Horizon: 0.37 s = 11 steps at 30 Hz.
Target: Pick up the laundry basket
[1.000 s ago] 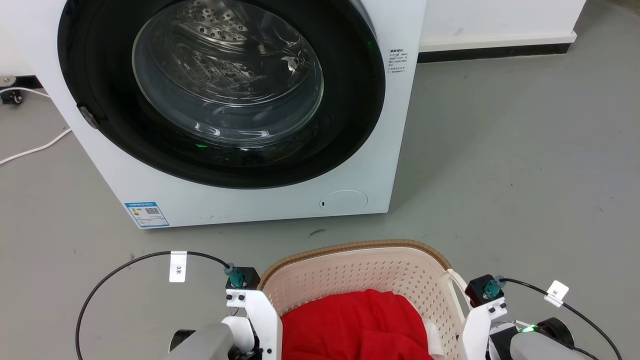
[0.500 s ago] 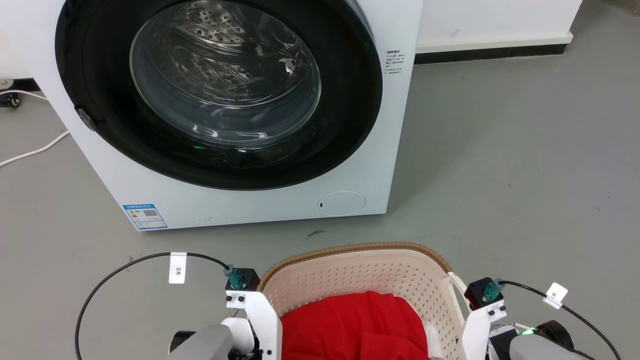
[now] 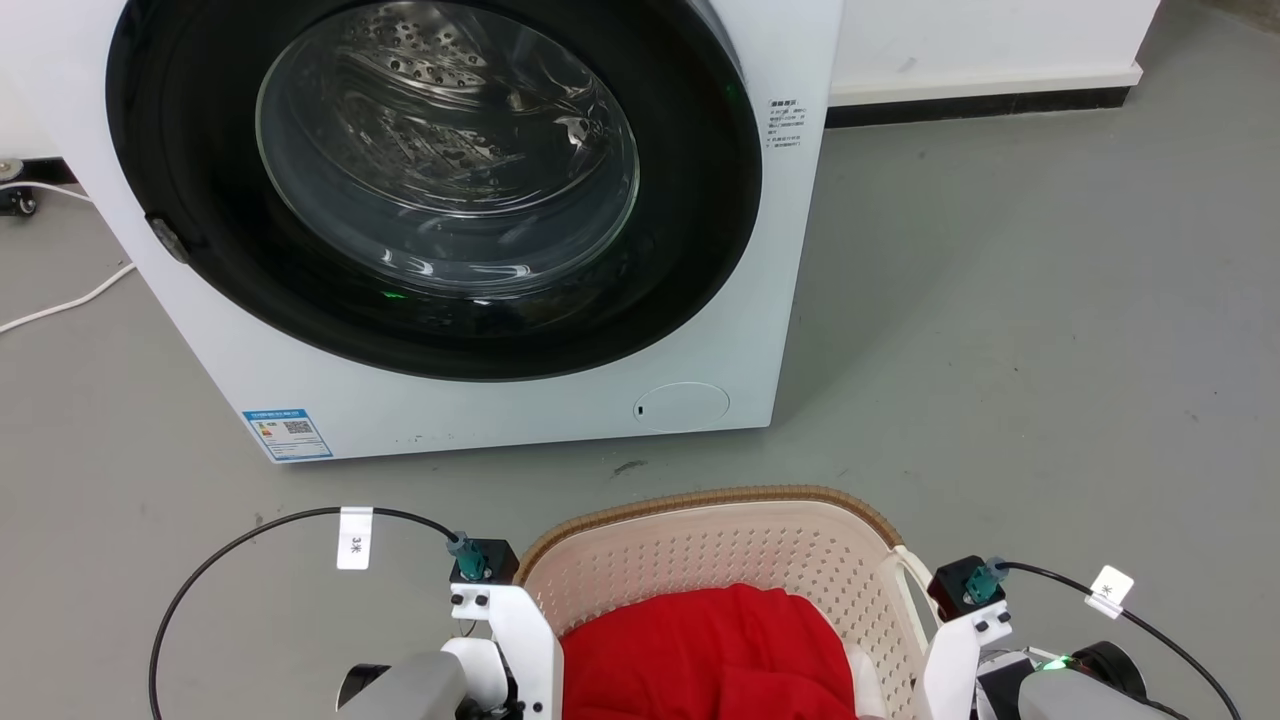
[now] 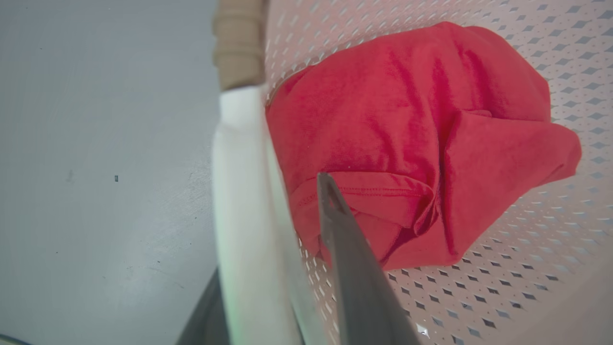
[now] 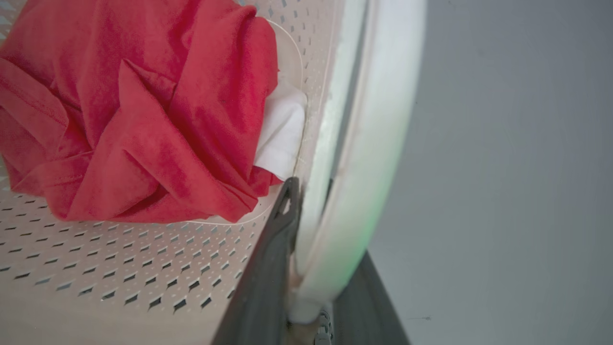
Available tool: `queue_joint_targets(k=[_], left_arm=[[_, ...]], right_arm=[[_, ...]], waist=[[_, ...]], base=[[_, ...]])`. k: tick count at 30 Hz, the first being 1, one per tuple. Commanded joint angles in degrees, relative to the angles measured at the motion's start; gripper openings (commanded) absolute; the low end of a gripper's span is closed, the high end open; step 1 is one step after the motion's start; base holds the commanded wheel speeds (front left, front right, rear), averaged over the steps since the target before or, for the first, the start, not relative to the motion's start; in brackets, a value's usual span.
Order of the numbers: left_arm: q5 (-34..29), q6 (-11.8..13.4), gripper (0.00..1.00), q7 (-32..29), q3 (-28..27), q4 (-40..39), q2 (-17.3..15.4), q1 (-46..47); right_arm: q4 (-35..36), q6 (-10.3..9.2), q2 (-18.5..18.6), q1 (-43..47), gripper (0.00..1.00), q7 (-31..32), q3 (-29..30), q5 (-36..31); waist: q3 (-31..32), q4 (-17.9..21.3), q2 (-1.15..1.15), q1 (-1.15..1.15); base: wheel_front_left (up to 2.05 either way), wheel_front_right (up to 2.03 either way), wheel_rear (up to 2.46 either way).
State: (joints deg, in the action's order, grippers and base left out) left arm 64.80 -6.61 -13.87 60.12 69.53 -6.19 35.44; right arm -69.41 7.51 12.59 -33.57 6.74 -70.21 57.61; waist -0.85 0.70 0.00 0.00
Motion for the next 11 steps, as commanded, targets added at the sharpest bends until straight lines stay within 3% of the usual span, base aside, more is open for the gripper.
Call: queue_joint_targets(k=[1,11], left_arm=[[0.43,-1.5,0.0,0.62,0.06,-0.58,0.17,1.64],[0.97,-1.5,0.0,0.89,0.66,-0.37,0.06,2.01]], right_arm=[[-0.75,-0.04,0.52,-0.01,0.0,0.18,-0.84,-0.13],[-0.86,-0.04,0.52,-0.21,0.0,0.23,-1.66,0.64]], waist=[[0.01,0.03,0.0,0.0],[-0.15,0.16,0.0,0.0]], base=[[0.0,0.0,0.0],[0.0,0.0,0.0]])
